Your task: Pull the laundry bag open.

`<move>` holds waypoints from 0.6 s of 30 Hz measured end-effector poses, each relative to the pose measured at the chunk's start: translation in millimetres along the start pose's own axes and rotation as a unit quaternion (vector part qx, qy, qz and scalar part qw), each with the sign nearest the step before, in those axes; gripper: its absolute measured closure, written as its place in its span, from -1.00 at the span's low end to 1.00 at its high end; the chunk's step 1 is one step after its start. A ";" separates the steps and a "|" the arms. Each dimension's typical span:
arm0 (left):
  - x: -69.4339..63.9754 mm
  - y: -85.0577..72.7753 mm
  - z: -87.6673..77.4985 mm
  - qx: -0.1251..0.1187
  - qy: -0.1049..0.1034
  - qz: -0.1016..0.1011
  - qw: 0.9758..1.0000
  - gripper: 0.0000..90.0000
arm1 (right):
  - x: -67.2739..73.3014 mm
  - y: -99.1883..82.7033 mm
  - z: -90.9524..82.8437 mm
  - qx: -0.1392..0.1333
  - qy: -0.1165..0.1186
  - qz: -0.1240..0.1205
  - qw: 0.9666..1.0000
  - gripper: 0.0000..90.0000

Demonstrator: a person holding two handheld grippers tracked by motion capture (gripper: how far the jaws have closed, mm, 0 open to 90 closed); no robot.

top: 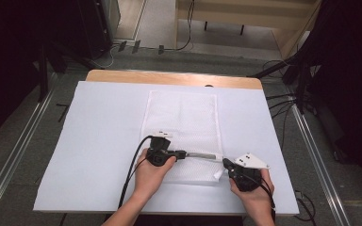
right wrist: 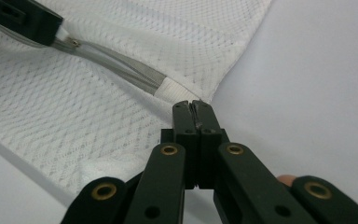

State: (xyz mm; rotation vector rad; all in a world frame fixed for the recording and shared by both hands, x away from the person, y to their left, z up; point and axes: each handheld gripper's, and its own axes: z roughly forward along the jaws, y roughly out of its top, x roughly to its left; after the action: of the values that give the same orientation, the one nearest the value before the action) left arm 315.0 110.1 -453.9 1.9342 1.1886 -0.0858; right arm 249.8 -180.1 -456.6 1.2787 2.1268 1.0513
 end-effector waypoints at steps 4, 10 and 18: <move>16.6 -9.0 -19.6 -0.010 0.016 -0.006 1.000 0.96 | -0.4 -0.5 0.9 0.003 -0.005 -0.002 1.000 1.00; 36.2 -18.4 -40.6 -0.022 0.032 -0.021 0.999 0.96 | -6.5 -1.1 -1.9 0.002 -0.010 0.007 1.000 1.00; 57.4 -33.8 -69.6 -0.036 0.050 -0.030 0.998 0.96 | -6.7 0.7 -5.0 -0.005 -0.009 0.004 1.000 1.00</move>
State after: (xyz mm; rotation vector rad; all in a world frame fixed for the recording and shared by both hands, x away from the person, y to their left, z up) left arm 296.5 204.6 -456.0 1.8590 1.2970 0.0219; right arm 249.9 -187.7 -453.1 1.2891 2.1030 1.0489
